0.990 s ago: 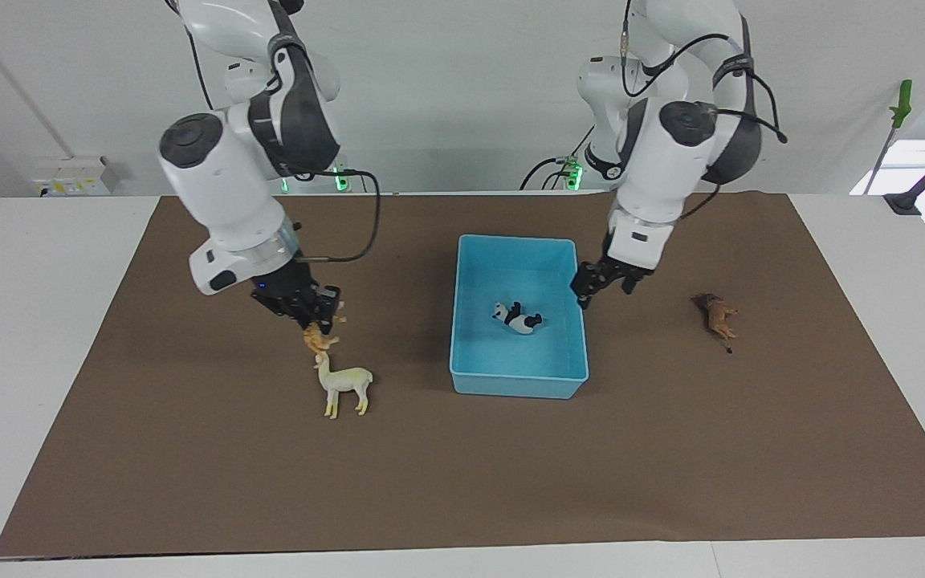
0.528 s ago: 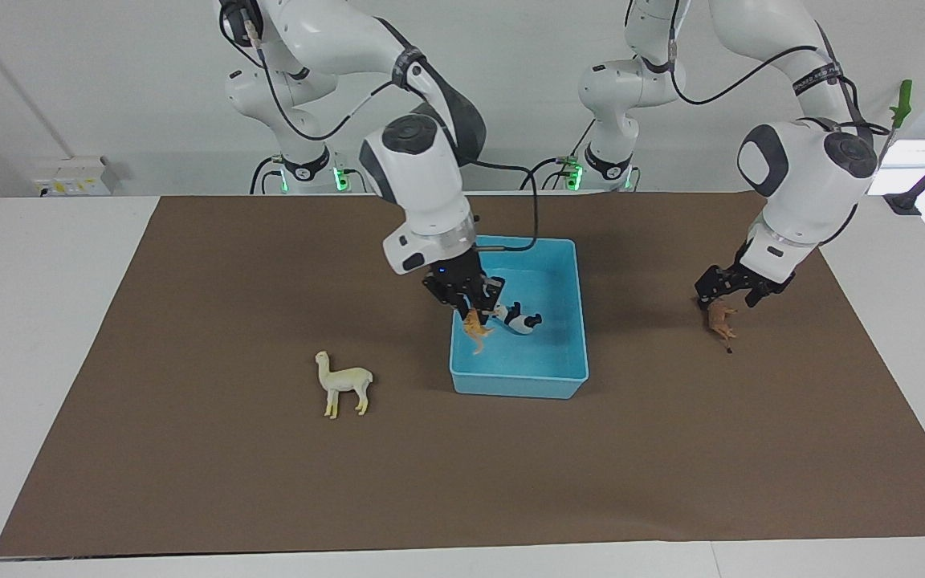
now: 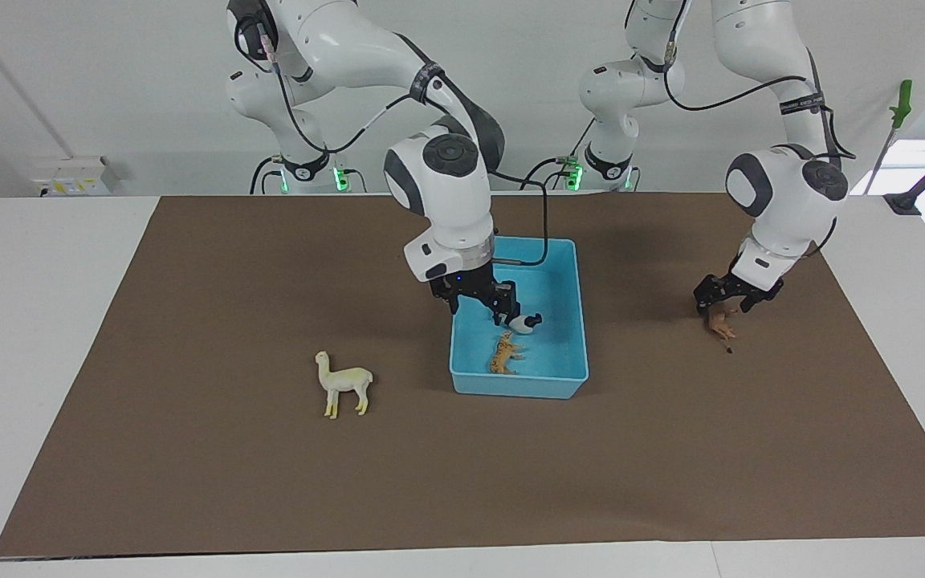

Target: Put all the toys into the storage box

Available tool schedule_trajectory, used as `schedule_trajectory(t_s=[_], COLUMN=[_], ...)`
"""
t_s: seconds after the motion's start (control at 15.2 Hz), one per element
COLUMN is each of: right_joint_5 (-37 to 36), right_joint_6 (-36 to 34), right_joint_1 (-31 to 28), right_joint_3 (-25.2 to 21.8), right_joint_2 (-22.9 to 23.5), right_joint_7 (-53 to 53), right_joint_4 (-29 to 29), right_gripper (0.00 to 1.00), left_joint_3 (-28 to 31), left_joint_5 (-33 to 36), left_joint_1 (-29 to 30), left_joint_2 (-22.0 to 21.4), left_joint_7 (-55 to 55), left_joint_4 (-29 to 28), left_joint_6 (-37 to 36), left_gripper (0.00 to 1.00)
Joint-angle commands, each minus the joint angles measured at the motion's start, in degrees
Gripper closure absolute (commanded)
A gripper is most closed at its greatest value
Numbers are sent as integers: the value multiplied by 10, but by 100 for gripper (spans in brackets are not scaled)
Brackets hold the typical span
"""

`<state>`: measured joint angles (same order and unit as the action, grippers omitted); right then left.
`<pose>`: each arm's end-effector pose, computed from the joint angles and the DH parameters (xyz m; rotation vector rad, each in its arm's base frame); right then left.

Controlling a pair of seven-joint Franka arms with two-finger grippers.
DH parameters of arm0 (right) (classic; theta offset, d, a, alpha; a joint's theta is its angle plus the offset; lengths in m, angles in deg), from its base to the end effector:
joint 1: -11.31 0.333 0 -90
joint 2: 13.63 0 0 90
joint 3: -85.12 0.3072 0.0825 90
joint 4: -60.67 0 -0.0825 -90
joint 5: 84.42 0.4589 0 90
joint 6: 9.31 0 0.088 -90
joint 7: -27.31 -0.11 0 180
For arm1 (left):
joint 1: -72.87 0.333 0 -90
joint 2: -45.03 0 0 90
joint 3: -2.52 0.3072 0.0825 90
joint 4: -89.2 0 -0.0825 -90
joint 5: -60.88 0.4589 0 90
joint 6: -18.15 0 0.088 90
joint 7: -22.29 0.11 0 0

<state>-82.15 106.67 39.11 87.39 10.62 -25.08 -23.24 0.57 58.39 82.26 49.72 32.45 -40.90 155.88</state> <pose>0.6631 0.3820 0.4179 -2.9473 0.6114 -0.1026 0.5798 0.0752 0.2624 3.1157 -0.0247 0.0868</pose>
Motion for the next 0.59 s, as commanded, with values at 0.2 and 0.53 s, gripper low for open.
schedule_trajectory(t_s=[0.2,0.53], right_joint_5=[-2,-2], right_joint_6=[-18,77], right_joint_1=[-140,-187], right_joint_3=[5,5], right_joint_2=[-36,-75], right_joint_7=[310,524], right_joint_4=[-37,-160], right_gripper=[0,0], left_joint_3=[-4,-5], left_joint_5=[18,19], left_joint_1=[25,23], left_joint_2=[0,17], left_joint_7=[6,6], left_joint_4=[-17,-30], left_joint_6=[53,61], left_gripper=[0,0])
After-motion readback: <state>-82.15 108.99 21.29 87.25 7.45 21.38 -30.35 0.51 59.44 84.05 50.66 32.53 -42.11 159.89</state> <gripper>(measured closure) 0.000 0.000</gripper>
